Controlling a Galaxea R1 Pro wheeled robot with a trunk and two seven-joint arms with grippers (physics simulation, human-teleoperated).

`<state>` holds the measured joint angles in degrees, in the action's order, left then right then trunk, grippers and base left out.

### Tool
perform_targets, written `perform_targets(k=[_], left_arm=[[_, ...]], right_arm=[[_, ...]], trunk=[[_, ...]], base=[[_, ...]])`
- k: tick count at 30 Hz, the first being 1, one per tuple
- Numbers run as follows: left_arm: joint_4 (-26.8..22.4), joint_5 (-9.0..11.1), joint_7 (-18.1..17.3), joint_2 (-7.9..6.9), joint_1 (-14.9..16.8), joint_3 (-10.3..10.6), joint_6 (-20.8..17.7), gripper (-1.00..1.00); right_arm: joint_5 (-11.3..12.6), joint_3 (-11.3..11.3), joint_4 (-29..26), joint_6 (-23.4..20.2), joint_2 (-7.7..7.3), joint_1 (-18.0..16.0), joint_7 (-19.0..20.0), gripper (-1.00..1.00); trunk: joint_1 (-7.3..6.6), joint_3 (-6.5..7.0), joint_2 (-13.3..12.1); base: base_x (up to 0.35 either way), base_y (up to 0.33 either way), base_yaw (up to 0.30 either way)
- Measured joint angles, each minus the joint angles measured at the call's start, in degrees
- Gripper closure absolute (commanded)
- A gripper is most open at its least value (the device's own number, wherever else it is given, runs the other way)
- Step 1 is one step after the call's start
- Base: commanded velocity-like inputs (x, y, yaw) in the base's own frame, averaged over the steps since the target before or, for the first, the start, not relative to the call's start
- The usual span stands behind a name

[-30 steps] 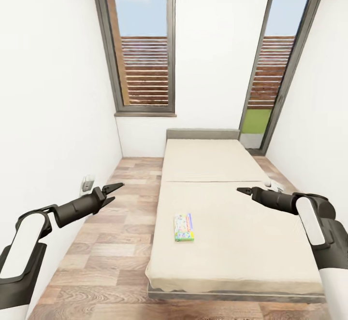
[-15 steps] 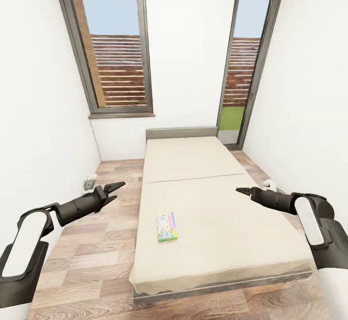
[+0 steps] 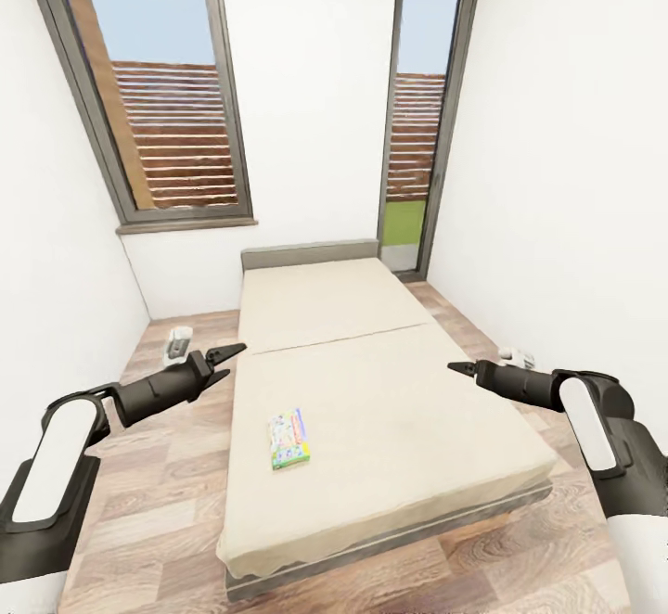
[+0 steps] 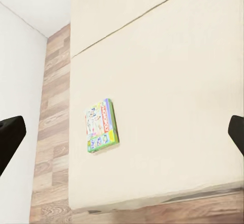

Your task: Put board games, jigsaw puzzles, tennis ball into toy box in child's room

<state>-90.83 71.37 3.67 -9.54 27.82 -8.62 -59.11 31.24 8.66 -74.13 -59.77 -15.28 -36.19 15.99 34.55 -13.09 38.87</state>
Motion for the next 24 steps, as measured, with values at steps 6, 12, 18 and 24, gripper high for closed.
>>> perform_targets(k=[6, 12, 18, 24], left_arm=[[-0.03, 0.20, -0.01, -0.36, 0.19, -0.10, -0.05, -1.00], [-0.02, 0.36, -0.01, -0.71, 0.12, -0.29, -0.09, -1.00], [0.00, 0.45, -0.01, -0.94, 0.10, -0.40, -0.12, -1.00], [0.04, 0.48, -0.02, -1.08, 0.06, -0.49, -0.13, -1.00]], right_arm=[[-0.01, -1.36, -0.07, 0.25, 0.04, 0.02, 0.12, -1.00], [-0.04, -3.01, -0.09, 1.12, 0.14, 0.04, 0.12, -1.00], [-0.03, -5.72, -0.11, 2.02, 0.43, 0.08, 0.11, -1.00], [0.01, -7.31, -0.09, 2.40, 0.63, 0.10, 0.10, -1.00]], trunk=[[1.32, -1.08, 2.41], [2.64, -2.16, 4.82], [3.96, -3.24, 7.23], [5.28, -4.32, 9.64]], base=[[0.000, 0.000, -0.105], [0.000, 0.000, -0.046], [0.000, 0.000, -0.020], [0.000, 0.000, -0.008]])
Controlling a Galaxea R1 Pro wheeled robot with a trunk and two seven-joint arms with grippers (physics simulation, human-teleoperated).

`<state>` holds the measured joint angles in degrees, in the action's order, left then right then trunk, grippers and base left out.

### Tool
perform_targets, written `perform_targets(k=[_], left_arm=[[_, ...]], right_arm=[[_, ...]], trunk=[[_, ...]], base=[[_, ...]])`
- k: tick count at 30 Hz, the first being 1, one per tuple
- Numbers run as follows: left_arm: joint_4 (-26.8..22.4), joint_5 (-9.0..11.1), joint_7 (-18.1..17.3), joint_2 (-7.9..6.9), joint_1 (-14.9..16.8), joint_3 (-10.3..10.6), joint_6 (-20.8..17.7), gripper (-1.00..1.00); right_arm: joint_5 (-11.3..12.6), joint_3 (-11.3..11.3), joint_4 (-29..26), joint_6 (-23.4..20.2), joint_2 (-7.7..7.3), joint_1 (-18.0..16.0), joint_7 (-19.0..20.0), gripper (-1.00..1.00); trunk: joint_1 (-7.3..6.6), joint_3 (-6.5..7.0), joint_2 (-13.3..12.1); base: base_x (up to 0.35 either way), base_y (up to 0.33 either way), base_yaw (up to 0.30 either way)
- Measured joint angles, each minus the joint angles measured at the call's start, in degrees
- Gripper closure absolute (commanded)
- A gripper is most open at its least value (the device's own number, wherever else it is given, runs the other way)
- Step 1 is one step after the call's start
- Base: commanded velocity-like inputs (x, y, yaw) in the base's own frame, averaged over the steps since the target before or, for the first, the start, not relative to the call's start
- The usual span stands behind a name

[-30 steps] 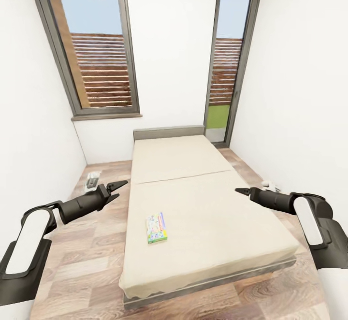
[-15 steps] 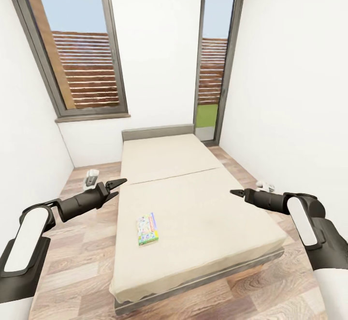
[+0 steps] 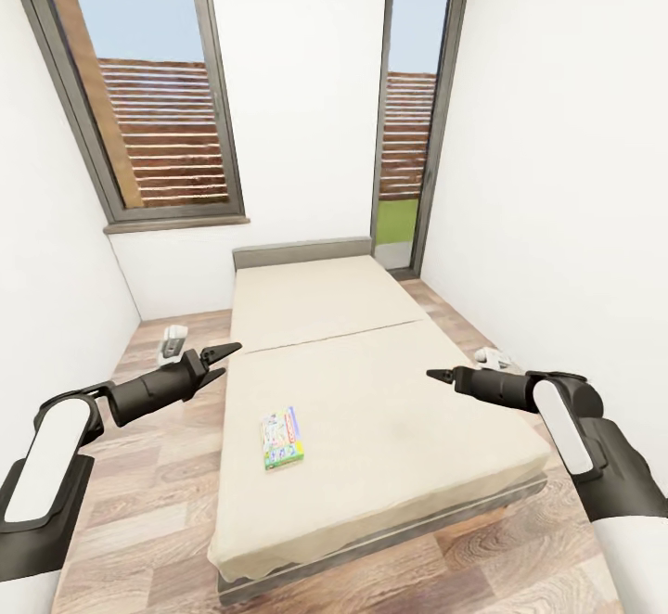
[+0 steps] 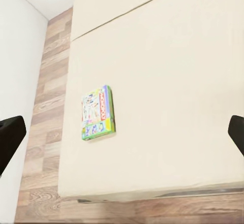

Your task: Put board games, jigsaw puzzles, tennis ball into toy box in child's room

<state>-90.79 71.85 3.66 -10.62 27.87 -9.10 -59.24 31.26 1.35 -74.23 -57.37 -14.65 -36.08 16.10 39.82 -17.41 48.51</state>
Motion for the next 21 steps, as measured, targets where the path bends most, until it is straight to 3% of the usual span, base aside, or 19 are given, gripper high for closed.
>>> perform_targets(k=[7, 13, 15, 21], left_arm=[[0.02, 0.07, 0.00, -0.36, -0.05, -0.10, -0.01, -1.00], [0.43, 0.00, -0.05, -1.91, -0.06, -1.26, -0.02, -1.00], [0.74, 0.06, -0.07, -2.34, 0.00, -2.54, -0.07, -1.00], [0.83, 0.27, -0.05, -2.19, 0.24, -2.77, -0.03, -1.00]], right_arm=[[-0.09, -0.90, -0.02, 0.12, 0.31, 0.01, 0.12, -1.00], [-0.10, -1.36, -0.01, 0.11, 0.97, 0.01, 0.25, -1.00], [0.10, -1.92, 0.22, -0.03, 2.05, -0.01, 0.20, -1.00], [0.09, -2.27, 0.61, -0.30, 2.53, -0.10, -0.03, -1.00]], trunk=[[1.54, -1.26, 2.81], [2.86, -2.34, 5.22], [3.30, -2.70, 6.02], [4.62, -3.85, 8.43]], base=[[0.000, 0.000, -0.003], [0.000, 0.000, 0.000], [0.000, 0.000, 0.128], [0.000, 0.000, 0.195]])
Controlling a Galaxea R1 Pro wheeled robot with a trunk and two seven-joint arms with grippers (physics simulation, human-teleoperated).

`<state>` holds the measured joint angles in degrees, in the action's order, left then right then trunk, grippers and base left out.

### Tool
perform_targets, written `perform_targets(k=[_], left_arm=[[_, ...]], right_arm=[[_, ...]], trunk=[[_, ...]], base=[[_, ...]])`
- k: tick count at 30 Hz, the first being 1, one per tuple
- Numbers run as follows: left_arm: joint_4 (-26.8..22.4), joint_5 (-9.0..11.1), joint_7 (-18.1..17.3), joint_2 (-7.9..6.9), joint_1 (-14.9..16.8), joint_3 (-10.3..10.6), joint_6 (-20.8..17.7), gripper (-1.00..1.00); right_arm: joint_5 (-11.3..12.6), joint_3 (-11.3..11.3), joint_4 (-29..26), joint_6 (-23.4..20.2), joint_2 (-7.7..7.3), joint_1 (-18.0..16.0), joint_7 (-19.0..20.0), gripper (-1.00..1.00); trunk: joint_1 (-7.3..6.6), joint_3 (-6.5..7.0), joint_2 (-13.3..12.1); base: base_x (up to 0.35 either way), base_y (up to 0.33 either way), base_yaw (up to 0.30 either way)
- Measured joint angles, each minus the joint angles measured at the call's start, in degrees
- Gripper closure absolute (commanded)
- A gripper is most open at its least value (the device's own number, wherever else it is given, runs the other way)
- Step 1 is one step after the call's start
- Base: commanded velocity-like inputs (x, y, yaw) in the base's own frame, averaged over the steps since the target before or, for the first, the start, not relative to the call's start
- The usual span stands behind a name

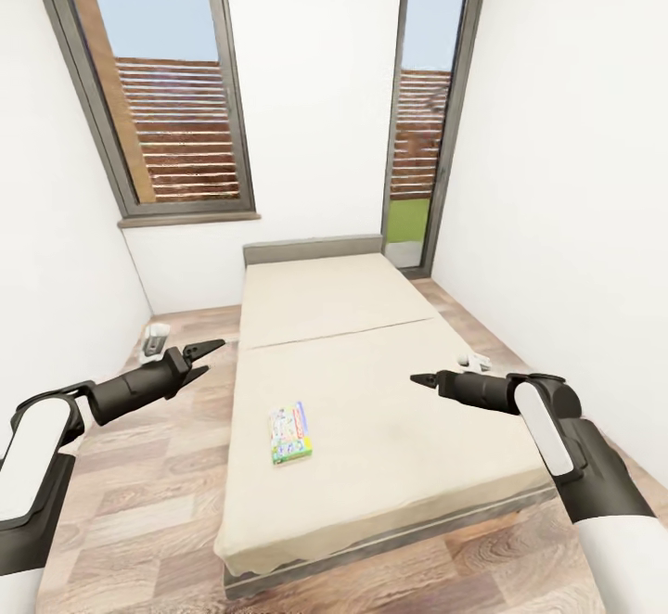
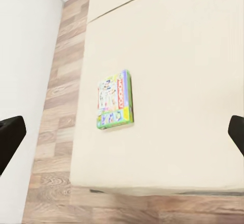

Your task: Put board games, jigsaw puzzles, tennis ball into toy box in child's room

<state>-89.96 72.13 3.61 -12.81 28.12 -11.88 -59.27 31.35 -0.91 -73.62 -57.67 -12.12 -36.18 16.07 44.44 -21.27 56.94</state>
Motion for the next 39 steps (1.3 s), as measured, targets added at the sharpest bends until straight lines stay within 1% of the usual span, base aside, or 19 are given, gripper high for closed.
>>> perform_targets(k=[11, 16, 18, 19, 21, 22, 25, 26, 28, 31, 34, 35, 39], left_arm=[[0.32, 0.00, 0.07, 0.01, 0.12, -0.12, 0.05, -1.00], [1.39, -0.14, 0.10, 0.02, 0.12, -0.15, 0.08, -1.00], [2.46, -0.34, 0.19, 0.07, 0.15, -0.14, 0.12, -1.00], [2.48, -0.29, 0.19, 0.06, 0.15, -0.14, 0.13, -1.00], [3.93, -0.47, 0.14, 0.06, 0.17, -0.17, 0.15, -1.00], [3.95, -0.40, 0.14, 0.06, 0.17, -0.17, 0.15, -1.00], [6.82, -0.60, -0.01, 0.01, 0.23, -0.20, 0.37, -1.00], [6.85, -0.51, -0.01, 0.01, 0.23, -0.20, 0.38, -1.00], [8.84, -0.64, -0.09, -0.01, 0.32, -0.20, 0.55, -1.00], [9.81, -0.58, -0.13, 0.01, 0.42, -0.20, 0.62, -1.00], [12.13, -0.86, -0.18, 0.10, 0.83, -0.08, 0.80, -1.00], [12.15, -0.82, -0.18, 0.10, 0.83, -0.08, 0.80, -1.00], [14.32, -1.76, -0.25, 0.23, 1.60, 0.83, 0.91, -1.00]], right_arm=[[-0.09, -1.27, 0.49, -0.17, 0.77, -0.12, -0.31, -1.00], [-0.01, -1.74, 1.94, -0.33, 1.11, -0.63, -0.25, -1.00], [0.00, -1.99, 4.25, -0.41, 1.52, -1.87, -0.18, -1.00], [0.01, -1.99, 4.29, -0.42, 1.52, -1.90, -0.18, -1.00], [-0.03, -2.16, 7.86, -0.40, 1.93, -3.67, -0.07, -1.00], [0.00, -2.16, 7.92, -0.40, 1.94, -3.70, -0.06, -1.00], [-0.10, -2.30, 14.37, -0.10, 2.30, -6.65, 0.06, -1.00], [-0.05, -2.30, 14.44, -0.11, 2.30, -6.68, 0.06, -1.00], [-0.13, -2.38, 18.18, 0.14, 2.44, -8.44, 0.12, -1.00], [-0.12, -2.39, 19.69, 0.35, 2.47, -9.15, 0.14, -1.00], [-0.23, -2.41, 22.50, 1.45, 2.39, -10.46, 0.18, -1.00], [-0.20, -2.41, 22.52, 1.46, 2.39, -10.47, 0.18, -1.00], [-0.35, -2.41, 24.25, 3.90, 2.02, -11.28, 0.29, -1.00]], trunk=[[2.42, -2.28, 4.42], [3.52, -3.40, 6.42], [3.96, -3.86, 7.22], [4.18, -4.09, 7.63], [4.62, -4.56, 8.43], [4.84, -4.79, 8.83], [5.50, -5.49, 10.03], [5.71, -5.72, 10.44], [6.16, -6.19, 11.24], [6.81, -6.90, 12.45], [7.47, -7.59, 13.65], [7.69, -7.82, 14.05], [8.57, -8.65, 15.66]], base=[[0.000, 0.000, 0.252], [0.000, 0.000, 0.254], [0.000, 0.000, 0.251], [0.000, 0.000, 0.250], [0.000, 0.000, 0.250], [0.000, 0.000, 0.249], [0.000, 0.000, 0.249], [0.000, 0.000, 0.249], [0.000, 0.000, 0.249], [0.000, 0.000, 0.247], [0.000, 0.000, 0.204], [0.000, 0.000, 0.155], [0.000, 0.000, 0.095]])
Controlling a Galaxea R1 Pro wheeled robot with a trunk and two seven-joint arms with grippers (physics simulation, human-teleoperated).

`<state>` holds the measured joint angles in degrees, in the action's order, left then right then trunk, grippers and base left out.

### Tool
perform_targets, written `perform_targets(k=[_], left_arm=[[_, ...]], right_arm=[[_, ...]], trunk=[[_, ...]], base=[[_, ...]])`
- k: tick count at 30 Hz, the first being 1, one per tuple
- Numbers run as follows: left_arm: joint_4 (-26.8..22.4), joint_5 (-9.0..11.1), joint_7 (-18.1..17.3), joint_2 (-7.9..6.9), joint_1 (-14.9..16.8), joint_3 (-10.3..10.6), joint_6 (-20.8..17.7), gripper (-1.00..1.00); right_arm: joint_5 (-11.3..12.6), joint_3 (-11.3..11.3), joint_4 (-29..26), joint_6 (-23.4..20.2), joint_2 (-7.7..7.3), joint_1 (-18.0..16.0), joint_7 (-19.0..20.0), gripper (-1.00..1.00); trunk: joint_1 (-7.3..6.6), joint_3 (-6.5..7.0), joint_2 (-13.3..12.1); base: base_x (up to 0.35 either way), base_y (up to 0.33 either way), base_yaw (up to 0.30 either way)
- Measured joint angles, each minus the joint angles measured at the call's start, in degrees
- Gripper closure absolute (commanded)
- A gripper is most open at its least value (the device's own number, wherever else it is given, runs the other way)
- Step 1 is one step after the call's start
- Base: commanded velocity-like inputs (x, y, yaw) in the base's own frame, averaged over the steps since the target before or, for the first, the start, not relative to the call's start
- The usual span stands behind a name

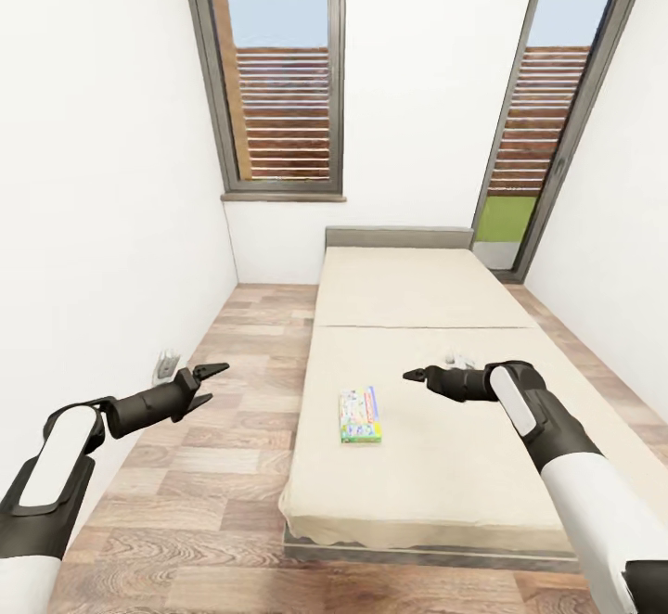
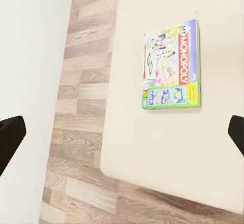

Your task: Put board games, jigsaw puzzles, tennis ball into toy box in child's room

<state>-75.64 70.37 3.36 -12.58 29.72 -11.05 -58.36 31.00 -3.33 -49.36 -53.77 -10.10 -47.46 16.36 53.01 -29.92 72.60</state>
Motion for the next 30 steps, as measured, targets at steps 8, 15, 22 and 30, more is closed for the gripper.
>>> perform_targets(k=[8, 15, 22, 30], left_arm=[[1.79, -0.97, -0.07, 0.10, 0.91, 1.75, 0.12, -1.00], [2.25, -1.19, -0.17, 0.15, 1.16, 2.19, 0.25, -1.00], [3.41, -1.30, -0.28, 0.34, 1.73, 3.34, 0.74, -1.00], [6.17, -1.47, -0.41, 0.78, 2.95, 6.34, 3.02, -1.00]], right_arm=[[-0.11, -0.12, 0.97, 2.65, -0.13, -0.36, 0.10, -1.00], [-0.14, -0.06, 1.58, 3.46, -0.12, -0.43, 0.13, -1.00], [-0.25, 0.06, 1.86, 6.53, -0.29, -0.29, 0.27, -1.00], [-0.32, -0.03, 2.00, 9.19, -0.10, -0.07, 0.31, -1.00]], trunk=[[1.76, -1.53, 3.21], [3.30, -2.81, 6.02], [4.83, -4.07, 8.83], [6.59, -5.52, 12.04]], base=[[0.000, 0.000, 0.038], [0.000, 0.000, 0.011], [0.000, 0.000, 0.004], [0.000, 0.000, 0.001]])
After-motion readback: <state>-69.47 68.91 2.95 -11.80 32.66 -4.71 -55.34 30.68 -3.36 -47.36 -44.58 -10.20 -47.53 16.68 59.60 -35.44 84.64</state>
